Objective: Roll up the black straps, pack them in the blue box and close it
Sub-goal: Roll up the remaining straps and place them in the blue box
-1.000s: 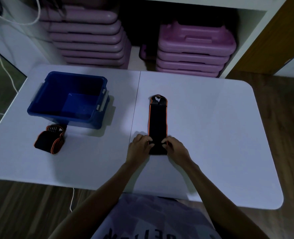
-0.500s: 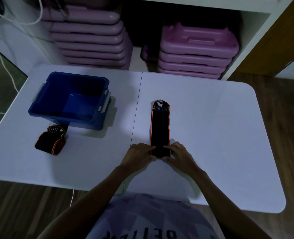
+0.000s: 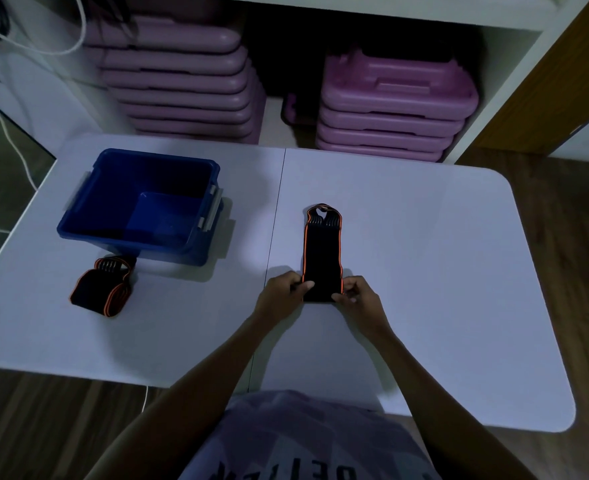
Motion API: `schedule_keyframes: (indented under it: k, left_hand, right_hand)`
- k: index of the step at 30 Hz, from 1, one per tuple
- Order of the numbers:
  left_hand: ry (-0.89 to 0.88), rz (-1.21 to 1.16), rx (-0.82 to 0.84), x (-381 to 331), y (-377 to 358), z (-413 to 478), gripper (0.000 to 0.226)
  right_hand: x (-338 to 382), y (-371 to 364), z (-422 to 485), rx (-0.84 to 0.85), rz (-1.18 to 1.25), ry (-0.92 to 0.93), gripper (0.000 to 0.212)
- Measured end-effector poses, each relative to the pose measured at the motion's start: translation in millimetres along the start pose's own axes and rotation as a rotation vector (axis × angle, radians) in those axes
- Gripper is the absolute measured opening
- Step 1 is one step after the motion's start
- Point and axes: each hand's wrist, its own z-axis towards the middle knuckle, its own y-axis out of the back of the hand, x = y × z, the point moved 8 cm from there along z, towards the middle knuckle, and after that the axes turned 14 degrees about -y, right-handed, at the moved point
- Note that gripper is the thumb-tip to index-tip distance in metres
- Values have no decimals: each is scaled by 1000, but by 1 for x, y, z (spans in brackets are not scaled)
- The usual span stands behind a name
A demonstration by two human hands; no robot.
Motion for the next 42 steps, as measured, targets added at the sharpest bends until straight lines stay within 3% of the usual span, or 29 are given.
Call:
schedule_keyframes:
  k: [5,8,11,16,18,20,22,25,29,33,36,39,42]
  left_hand:
    - [64,-28,-57,1,1,1,35]
    - [74,-38,-73,0,1,4,32]
    - [98,-64,-77,3,0,2,33]
    - [117,-28,-90,3,-2,0,38]
    - [121,-3,-93,1,-2,0,37]
    - [30,82,-146,-8,4,1,30]
    - [-236,279,-182,-30,8,0,27]
    - [-484,524,17,-43,-6,-9,48]
    - [-473,541,209,-23,-12,-19,68]
    - [-381,445,149,-24,-5,-12,61]
    - [-326,370,92,-20,0,-8,56]
    - [-249,250,41,-15,2,-4,63]
    - [-144,180,70,-15,4,2,59]
  right_hand:
    - [4,2,2,-13,-16,36,16]
    - [9,-1,4,5,-64,90,34]
    - [12,-4,0,-3,-152,136,28]
    - [4,-4,6,-52,-217,166,54]
    - [3,-4,8,-47,-235,142,54]
    - [3,-3,10,-39,-231,92,38]
    - [1,-3,17,-33,-213,52,23]
    - [1,-9,25,7,-233,38,17]
    - [-4,-15,30,32,-228,39,27]
    - [8,-8,9,-23,-170,109,34]
    - [13,-5,-5,33,-198,128,27]
    - [16,-2,-6,65,-220,179,40]
    - [19,-4,-1,110,-134,135,29]
